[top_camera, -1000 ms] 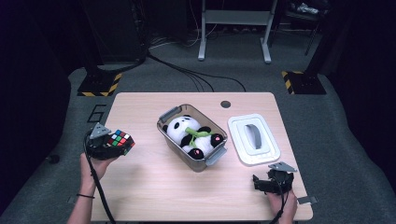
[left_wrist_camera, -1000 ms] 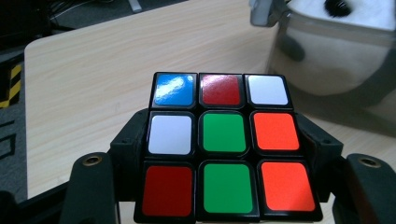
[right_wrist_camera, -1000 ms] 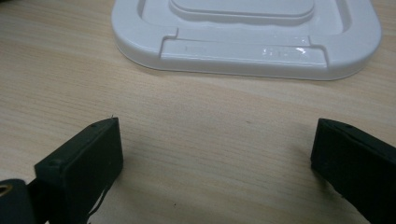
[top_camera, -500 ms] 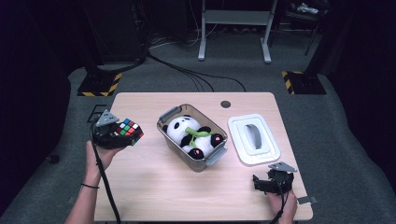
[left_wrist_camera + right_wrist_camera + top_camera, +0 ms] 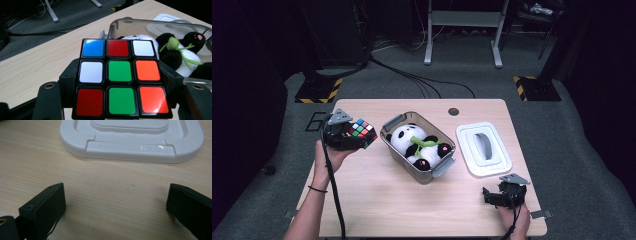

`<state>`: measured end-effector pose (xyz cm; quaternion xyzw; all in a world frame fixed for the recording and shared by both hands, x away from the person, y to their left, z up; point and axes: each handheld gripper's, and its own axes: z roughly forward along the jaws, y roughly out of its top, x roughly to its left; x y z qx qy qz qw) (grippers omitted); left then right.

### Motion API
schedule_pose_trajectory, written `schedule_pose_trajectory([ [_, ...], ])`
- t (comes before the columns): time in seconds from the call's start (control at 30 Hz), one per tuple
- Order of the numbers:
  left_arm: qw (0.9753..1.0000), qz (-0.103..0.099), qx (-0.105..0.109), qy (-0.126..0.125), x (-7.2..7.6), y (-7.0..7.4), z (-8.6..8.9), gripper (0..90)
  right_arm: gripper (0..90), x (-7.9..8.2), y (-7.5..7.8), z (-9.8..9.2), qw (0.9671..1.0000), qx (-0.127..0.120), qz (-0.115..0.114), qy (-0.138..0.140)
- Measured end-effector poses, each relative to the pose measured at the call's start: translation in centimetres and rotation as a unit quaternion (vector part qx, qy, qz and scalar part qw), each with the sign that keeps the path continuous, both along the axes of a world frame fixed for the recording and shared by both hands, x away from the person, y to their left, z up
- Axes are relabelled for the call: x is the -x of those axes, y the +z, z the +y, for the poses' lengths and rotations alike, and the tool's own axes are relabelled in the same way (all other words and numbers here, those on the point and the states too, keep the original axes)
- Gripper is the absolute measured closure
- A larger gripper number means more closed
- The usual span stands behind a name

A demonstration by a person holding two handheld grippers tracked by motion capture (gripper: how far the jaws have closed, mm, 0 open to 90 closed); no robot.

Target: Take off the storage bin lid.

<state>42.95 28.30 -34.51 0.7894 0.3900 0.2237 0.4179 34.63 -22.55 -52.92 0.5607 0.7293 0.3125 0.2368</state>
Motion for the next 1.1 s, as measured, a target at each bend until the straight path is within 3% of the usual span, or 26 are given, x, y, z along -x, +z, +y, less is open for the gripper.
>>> schedule_pose_trajectory([
  [0.53,0.9993,0.003,-0.008,-0.036,-1.4,1.3,-4.2,34.0,1.5,0.0,0.0,0.0,1.0000,0.000,0.000,0.000],
  [1.1,0.9978,0.006,-0.002,-0.066,-1.8,1.3,-8.1,34.0,1.6,0.0,0.0,0.0,1.0000,0.000,0.000,0.000],
])
